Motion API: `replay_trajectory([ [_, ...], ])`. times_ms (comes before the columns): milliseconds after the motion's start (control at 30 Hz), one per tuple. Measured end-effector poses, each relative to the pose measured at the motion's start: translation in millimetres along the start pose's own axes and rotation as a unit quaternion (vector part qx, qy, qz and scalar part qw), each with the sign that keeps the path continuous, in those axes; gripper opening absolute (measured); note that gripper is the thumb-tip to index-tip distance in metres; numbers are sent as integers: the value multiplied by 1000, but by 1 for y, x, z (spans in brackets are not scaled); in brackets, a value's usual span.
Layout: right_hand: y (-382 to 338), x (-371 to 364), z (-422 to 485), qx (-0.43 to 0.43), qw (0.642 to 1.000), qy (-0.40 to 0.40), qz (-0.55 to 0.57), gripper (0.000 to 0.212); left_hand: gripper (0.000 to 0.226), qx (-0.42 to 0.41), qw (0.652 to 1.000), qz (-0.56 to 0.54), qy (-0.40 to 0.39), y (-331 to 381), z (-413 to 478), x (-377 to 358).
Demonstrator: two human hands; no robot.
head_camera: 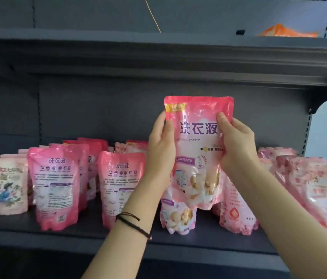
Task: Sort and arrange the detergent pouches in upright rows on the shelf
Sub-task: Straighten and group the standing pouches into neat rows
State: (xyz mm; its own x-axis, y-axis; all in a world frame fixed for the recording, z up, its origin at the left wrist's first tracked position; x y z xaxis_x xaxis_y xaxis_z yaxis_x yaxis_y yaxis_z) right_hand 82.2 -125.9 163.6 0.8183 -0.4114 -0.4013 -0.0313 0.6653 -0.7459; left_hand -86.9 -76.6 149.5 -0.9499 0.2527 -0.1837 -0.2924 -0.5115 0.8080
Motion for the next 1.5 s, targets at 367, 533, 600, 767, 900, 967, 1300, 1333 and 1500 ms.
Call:
replay_trajectory([
  [367,73,15,-57,31,997,46,-56,28,31,27,998,-33,41,-77,-36,28],
  [533,95,22,-52,63,987,87,-116,38,36,33,997,-21,67,-109,-28,31],
  [600,103,24,-46,73,985,91,-126,41,38,22,997,-20,68,-116,-22,29],
  [767,114,26,-35,104,979,102,-144,46,33,3,995,-25,92,-129,-9,27],
  [900,122,28,-23,116,976,116,-144,45,33,-7,996,-31,87,-138,3,21],
  [967,128,29,-17,120,976,117,-136,45,33,-8,996,-23,86,-144,9,19],
  [1300,164,33,17,120,973,119,-158,49,35,33,995,-46,82,-194,44,9],
  [1333,169,35,16,117,974,116,-157,48,36,43,995,-45,81,-200,44,10],
  [1500,179,37,17,107,977,103,-151,38,39,49,995,-38,84,-210,44,12],
])
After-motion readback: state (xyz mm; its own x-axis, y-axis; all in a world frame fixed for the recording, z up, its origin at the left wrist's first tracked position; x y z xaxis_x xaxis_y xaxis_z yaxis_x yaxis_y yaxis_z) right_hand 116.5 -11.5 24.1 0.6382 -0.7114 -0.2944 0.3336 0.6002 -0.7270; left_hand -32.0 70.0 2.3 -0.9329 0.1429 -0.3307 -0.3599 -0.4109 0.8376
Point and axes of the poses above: each hand's wrist, its own z-axis towards the middle knuckle, its own x-axis out of the back of the hand, y = z × x, the point moved 9 cm from there along z, towards the middle knuckle, and after that the axes turned 5 degrees about x, right-handed, at the moved point
